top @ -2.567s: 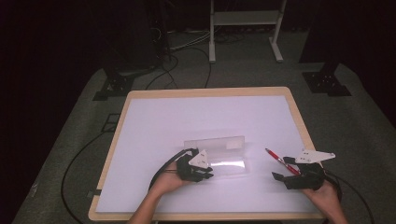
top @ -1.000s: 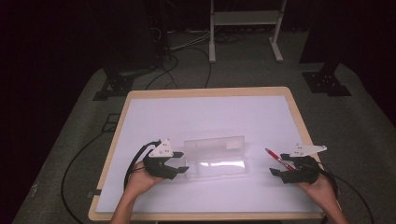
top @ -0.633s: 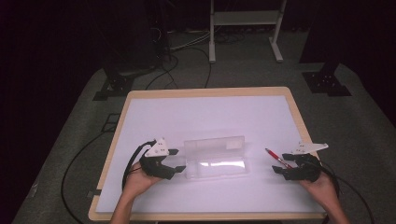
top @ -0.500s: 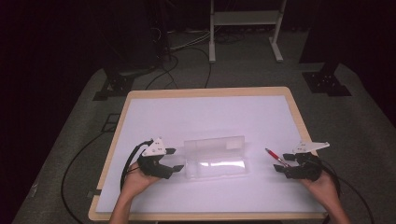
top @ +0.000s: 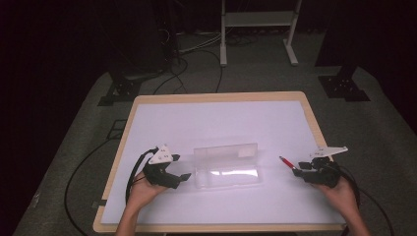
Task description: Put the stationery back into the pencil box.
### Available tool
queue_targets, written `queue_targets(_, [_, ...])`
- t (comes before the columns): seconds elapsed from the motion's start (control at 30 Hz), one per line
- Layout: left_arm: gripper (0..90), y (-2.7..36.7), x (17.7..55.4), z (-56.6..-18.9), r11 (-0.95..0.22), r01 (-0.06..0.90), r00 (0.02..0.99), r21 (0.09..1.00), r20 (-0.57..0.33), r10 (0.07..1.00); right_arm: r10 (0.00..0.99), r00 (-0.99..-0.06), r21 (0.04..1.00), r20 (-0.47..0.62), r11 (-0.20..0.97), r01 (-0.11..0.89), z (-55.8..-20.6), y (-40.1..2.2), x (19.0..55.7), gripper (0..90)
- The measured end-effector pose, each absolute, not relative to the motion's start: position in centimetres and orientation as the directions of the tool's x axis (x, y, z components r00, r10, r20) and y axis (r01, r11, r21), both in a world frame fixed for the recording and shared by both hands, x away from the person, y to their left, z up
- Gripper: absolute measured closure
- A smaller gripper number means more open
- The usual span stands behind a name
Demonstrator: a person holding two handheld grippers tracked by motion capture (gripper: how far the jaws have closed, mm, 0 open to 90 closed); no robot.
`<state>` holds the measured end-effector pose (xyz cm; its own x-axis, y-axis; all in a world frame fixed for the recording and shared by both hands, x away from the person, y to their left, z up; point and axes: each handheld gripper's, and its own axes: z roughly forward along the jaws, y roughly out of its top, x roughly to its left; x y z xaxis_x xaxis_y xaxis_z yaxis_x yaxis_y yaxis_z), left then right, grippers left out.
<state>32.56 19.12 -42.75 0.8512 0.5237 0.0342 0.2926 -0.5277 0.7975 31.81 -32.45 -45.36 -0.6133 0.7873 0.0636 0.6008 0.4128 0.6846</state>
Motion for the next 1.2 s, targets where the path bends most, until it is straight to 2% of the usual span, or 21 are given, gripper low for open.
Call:
queue_targets(0.23, [19.0,19.9,32.6,-42.6,-0.518,0.298,0.841,0.802,0.036,0.539,0.792,-0.608,0.669,0.052,0.424,0.61,-45.6,-32.5,32.1,66.0])
queue_targets(0.6, [16.5,20.7,32.9,-42.7,-0.494,0.317,0.824,0.81,0.023,0.567,0.794,-0.608,0.652,0.023,0.449,0.611,-46.3,-32.5,32.6,71.2])
queue_targets(0.73, [16.5,20.9,33.0,-42.7,-0.496,0.316,0.821,0.809,0.029,0.571,0.795,-0.606,0.645,0.025,0.451,0.618,-46.5,-32.4,32.7,76.4])
queue_targets(1.2, [16.1,21.6,33.0,-42.7,-0.489,0.325,0.81,0.809,0.029,0.585,0.788,-0.615,0.653,0.032,0.449,0.61,-46.3,-32.6,32.6,78.6])
